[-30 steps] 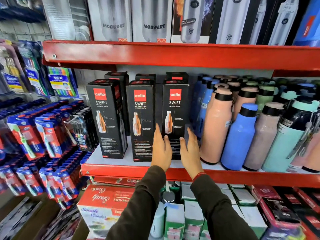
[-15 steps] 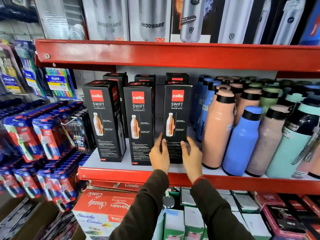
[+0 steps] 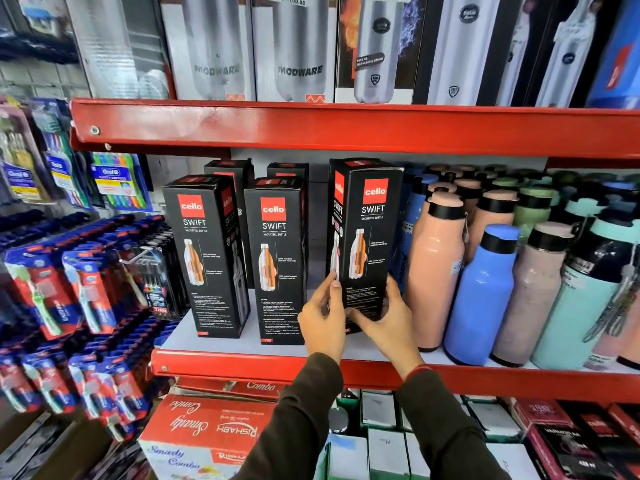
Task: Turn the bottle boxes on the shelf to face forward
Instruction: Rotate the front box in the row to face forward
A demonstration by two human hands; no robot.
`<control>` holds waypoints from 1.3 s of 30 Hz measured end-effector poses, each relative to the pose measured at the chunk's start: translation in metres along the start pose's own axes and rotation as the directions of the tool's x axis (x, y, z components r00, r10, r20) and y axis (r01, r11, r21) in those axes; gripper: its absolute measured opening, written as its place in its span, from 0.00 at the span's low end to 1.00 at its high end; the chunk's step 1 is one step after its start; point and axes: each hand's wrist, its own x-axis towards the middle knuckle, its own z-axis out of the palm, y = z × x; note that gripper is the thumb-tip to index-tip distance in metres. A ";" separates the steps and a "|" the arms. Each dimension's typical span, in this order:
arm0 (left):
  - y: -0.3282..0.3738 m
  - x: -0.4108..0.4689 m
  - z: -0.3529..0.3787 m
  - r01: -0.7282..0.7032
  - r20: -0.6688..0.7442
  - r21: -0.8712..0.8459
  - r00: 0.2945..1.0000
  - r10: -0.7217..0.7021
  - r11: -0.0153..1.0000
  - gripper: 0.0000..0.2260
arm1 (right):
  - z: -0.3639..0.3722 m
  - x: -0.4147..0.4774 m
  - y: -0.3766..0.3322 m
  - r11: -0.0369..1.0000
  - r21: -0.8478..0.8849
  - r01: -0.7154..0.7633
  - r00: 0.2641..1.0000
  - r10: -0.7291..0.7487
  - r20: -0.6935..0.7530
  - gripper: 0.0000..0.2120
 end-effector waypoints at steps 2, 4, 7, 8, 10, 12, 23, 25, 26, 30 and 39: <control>0.000 -0.003 0.001 0.004 -0.008 -0.022 1.000 -0.004 1.000 0.10 | 0.001 0.000 -0.001 1.000 0.015 0.000 1.000 0.001 -0.016 0.35; -0.001 -0.007 0.001 -0.012 -0.010 -0.026 1.000 0.012 1.000 0.13 | 0.001 0.000 -0.003 0.999 0.041 0.004 0.999 -0.002 -0.039 0.37; -0.003 -0.009 -0.001 -0.034 0.007 -0.013 0.999 0.034 0.999 0.14 | 0.001 0.001 -0.004 0.999 0.045 0.005 0.998 -0.002 -0.065 0.41; -0.004 -0.009 -0.002 -0.031 0.015 -0.011 0.999 0.031 0.999 0.13 | 0.001 0.001 -0.005 0.999 0.043 0.002 0.997 0.001 -0.071 0.41; -0.004 -0.007 -0.002 -0.036 0.025 0.001 0.999 0.036 0.999 0.13 | 0.001 0.002 -0.006 1.000 0.026 -0.007 0.996 0.010 -0.088 0.41; -0.003 -0.007 0.000 -0.073 0.031 0.068 0.997 0.071 0.995 0.15 | 0.001 0.003 -0.007 1.000 0.010 -0.018 0.995 0.019 -0.098 0.40; -0.013 0.004 -0.006 -0.087 0.140 0.265 0.989 0.050 0.960 0.21 | -0.008 0.002 -0.007 0.993 0.109 -0.055 0.997 0.048 0.068 0.50; -0.014 0.003 -0.007 -0.075 0.133 0.251 0.990 0.042 0.965 0.20 | -0.008 0.002 -0.008 0.996 0.076 -0.036 0.995 0.028 0.098 0.51; -0.015 0.003 -0.007 -0.064 0.124 0.243 0.992 0.035 0.968 0.20 | -0.008 0.002 -0.008 0.998 0.055 -0.016 0.994 0.010 0.109 0.50; -0.017 0.001 -0.010 -0.039 0.095 0.229 0.995 0.018 0.973 0.18 | -0.006 0.004 -0.011 0.998 0.029 0.046 0.987 -0.050 0.152 0.47; -0.016 -0.003 -0.007 -0.047 0.080 0.265 0.996 0.027 0.963 0.17 | -0.004 0.005 -0.009 1.000 0.027 -0.016 0.981 0.011 0.191 0.39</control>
